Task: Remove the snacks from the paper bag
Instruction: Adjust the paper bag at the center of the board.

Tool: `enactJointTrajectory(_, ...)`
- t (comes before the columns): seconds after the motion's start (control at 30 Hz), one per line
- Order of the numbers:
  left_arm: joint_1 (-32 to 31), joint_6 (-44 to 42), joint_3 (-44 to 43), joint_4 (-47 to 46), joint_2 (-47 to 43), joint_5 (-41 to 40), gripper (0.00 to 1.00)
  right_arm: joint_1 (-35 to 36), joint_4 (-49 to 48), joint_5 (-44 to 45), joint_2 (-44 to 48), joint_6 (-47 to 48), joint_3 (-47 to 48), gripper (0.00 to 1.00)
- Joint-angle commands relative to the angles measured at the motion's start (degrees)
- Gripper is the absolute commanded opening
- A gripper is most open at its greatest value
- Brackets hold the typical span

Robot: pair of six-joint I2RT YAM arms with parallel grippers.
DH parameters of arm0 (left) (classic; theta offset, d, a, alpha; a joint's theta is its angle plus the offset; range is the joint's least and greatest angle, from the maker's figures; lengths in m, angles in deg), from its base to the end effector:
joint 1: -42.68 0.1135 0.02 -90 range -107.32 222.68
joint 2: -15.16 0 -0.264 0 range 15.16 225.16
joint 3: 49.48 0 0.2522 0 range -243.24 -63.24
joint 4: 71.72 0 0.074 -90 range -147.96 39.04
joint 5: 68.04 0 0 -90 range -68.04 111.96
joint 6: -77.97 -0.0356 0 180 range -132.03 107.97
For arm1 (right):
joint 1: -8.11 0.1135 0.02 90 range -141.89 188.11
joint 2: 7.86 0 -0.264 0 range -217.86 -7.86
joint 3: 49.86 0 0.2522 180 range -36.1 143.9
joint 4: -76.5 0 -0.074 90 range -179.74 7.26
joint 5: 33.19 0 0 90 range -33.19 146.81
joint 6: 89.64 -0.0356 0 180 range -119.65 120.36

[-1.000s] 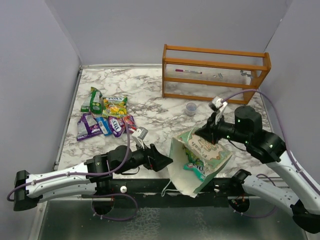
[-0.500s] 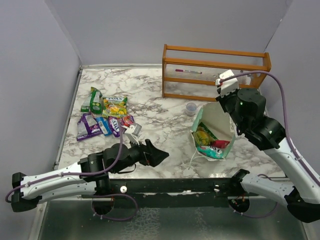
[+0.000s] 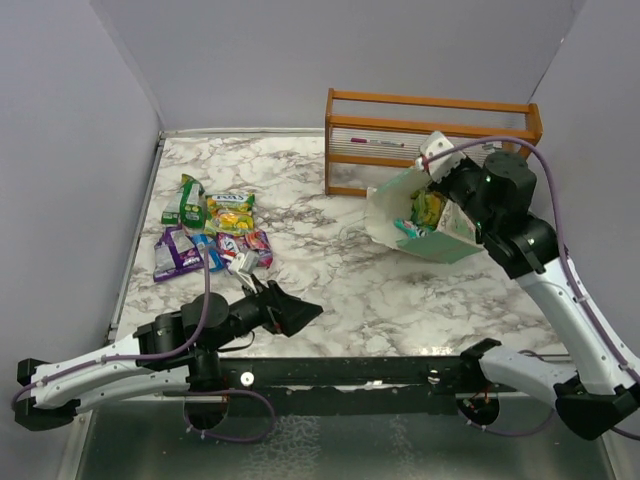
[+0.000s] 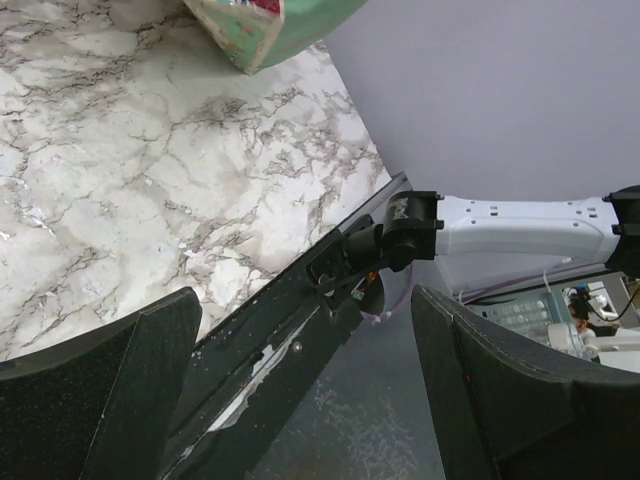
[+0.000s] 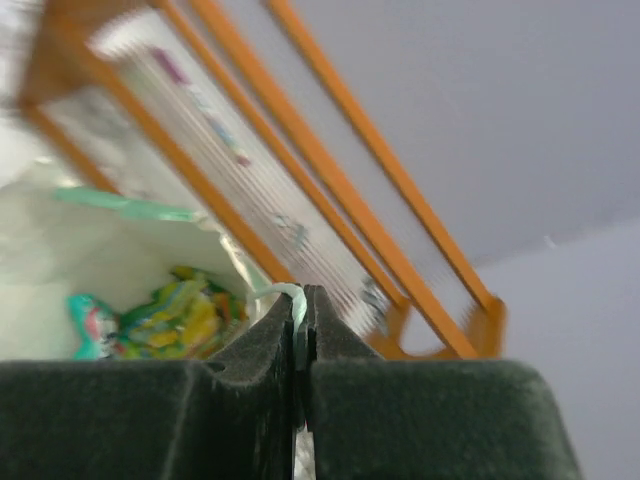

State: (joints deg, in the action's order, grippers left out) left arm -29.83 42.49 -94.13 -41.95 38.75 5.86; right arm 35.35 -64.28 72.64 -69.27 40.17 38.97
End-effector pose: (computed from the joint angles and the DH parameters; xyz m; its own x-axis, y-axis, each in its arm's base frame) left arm 0.0456 -0.1118 0.2934 -0.7055 -0.3642 -0.6079 0.4470 0.4370 -0.7806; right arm 0.2032 0.0937 0.4393 -0.0097 -0.6978 -0.7162 -0.2723 0.6910 -0.6696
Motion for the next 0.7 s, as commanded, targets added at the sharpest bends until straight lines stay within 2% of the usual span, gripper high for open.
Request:
enactJointTrajectory(0.0,-0.4,0.8,1.5,2.5,-3.0,-1.6,0.89,1.0,2.4,-34.7,9.0,4.9,-7.2,0.02)
enactJointTrajectory(0.1,-0.3,1.0,1.6,3.2,-3.4,-2.2,0.89,1.2,4.0,-51.1,15.7,3.1,-15.2,0.02)
enactJointTrajectory(0.17,-0.4,1.1,1.4,3.3,-2.7,-2.2,0.9,1.2,6.4,-54.8,19.2,0.5,-18.0,0.02)
enactJointTrajectory(0.3,-0.4,-0.5,0.7,1.2,1.0,-0.7,0.91,1.2,7.5,-50.7,25.8,-4.9,-23.7,0.02)
enactJointTrajectory(0.4,-0.3,-2.2,0.7,-3.7,5.8,2.4,0.91,1.2,5.9,-45.3,29.5,-11.1,-26.7,0.02)
enactJointTrajectory(0.57,-1.3,-3.6,1.7,-17.4,15.7,8.6,0.88,1.2,2.0,-49.4,31.0,-15.7,-30.3,0.02)
enactJointTrajectory(0.67,-5.8,-5.4,2.1,-24.6,20.0,5.7,0.86,1.2,0.0,-51.4,30.3,-16.7,-32.6,0.02)
